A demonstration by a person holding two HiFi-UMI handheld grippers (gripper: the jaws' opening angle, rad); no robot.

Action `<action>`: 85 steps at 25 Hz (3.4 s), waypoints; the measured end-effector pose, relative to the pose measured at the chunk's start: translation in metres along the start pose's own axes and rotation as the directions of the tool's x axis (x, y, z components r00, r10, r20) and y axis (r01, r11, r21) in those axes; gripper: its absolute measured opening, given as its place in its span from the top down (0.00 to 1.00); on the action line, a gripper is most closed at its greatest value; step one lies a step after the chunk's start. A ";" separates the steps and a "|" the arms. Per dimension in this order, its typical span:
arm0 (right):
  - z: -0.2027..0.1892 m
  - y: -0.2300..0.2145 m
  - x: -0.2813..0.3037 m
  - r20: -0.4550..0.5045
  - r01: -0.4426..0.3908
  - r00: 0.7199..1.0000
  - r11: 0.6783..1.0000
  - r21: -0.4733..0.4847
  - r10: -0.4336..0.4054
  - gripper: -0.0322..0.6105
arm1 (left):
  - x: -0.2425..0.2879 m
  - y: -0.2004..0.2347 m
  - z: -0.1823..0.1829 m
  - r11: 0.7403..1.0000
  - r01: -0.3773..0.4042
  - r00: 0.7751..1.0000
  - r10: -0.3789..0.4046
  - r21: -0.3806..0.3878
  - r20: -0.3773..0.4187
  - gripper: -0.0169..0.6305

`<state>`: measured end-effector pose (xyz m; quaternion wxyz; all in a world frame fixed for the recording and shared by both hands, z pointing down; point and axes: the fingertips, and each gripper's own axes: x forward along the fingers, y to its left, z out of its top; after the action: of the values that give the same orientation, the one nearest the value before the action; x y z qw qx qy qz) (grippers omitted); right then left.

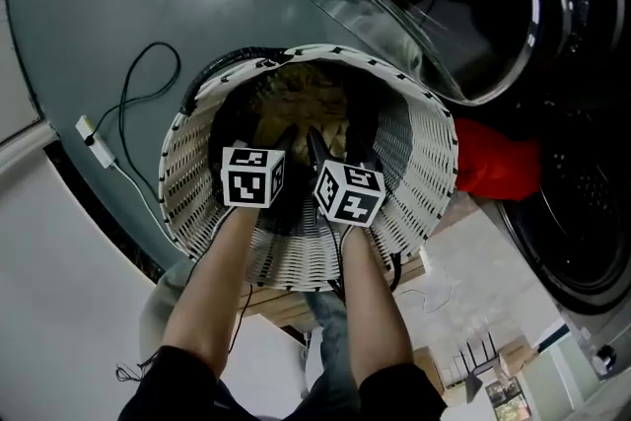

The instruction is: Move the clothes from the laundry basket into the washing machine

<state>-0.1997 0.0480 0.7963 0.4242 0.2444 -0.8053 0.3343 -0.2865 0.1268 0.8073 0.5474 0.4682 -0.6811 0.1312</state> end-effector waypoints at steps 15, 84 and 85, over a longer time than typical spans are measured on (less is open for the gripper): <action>-0.096 -0.066 0.118 -0.197 0.110 0.976 0.989 0.100 -0.089 0.39 | 0.111 0.051 -0.055 0.991 -0.115 0.981 0.125 0.074 -0.147 0.46; 0.233 0.002 -0.754 0.829 0.171 0.432 0.935 0.311 -0.355 0.88 | -0.541 -0.543 0.215 0.397 0.340 0.616 -0.779 0.853 0.117 0.86; 0.230 -0.011 -0.752 0.826 0.170 0.436 0.934 0.313 -0.356 0.88 | -0.531 -0.552 0.210 0.390 0.335 0.622 -0.775 0.858 0.110 0.86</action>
<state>0.0801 -0.0480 0.0674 -0.0216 0.5404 -0.8248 0.1651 -0.0066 -0.0470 0.0850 0.1044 0.8772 -0.4613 0.0826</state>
